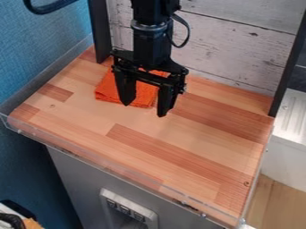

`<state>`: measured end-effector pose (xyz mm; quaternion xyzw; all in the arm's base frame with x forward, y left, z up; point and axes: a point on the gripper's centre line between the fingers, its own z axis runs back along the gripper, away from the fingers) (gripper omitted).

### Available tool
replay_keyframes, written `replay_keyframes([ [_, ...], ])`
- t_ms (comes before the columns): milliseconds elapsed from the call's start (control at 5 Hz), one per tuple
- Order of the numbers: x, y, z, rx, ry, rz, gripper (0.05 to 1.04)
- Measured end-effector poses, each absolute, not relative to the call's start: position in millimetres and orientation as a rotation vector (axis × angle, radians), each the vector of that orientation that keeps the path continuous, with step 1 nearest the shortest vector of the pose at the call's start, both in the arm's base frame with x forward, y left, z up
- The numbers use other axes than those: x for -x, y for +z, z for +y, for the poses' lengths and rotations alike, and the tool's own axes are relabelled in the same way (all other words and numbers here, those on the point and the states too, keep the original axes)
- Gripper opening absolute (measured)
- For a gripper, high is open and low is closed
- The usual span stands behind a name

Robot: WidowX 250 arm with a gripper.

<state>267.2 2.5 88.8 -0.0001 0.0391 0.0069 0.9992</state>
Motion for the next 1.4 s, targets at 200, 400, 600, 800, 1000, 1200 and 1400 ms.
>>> replay_keyframes([
  [200,-264,86,-18,0.004,0.008,0.085,0.994],
  [400,-262,85,-47,-0.003,-0.005,0.069,0.995],
  [600,-258,89,-77,-0.005,-0.025,0.027,0.997],
  [800,-257,92,-93,-0.003,-0.036,-0.004,0.997],
  [1000,-254,88,-101,0.000,-0.048,-0.020,0.997],
  [1200,-256,88,-103,0.004,-0.053,-0.033,0.997],
  [1400,-257,90,-104,0.006,-0.058,-0.039,0.997],
])
